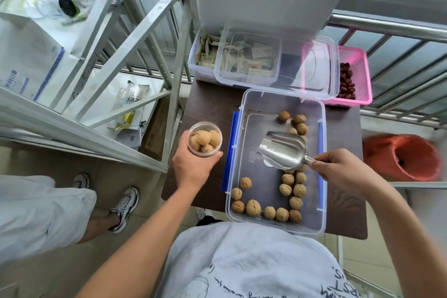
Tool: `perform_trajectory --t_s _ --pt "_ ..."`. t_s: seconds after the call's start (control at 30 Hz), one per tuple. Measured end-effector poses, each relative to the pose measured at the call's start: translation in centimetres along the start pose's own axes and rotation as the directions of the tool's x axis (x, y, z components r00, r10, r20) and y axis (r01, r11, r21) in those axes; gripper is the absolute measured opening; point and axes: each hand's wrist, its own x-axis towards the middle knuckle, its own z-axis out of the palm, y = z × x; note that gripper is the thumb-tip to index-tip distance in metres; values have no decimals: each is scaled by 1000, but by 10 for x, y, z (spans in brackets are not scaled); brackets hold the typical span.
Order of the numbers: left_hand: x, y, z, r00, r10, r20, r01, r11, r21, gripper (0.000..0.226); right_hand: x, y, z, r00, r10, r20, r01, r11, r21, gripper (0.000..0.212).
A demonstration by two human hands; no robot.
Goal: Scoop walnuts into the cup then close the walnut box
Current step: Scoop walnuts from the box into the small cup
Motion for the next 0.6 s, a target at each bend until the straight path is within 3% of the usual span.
perform_trajectory --t_s 0.3,0.6 --pt "3 7 6 997 69 23 -70 996 58 69 -4 16 5 987 151 -63 -141 981 135 35" --pt "12 7 6 1000 -3 -16 3 1000 18 81 -8 19 2 977 187 -100 -186 982 15 44"
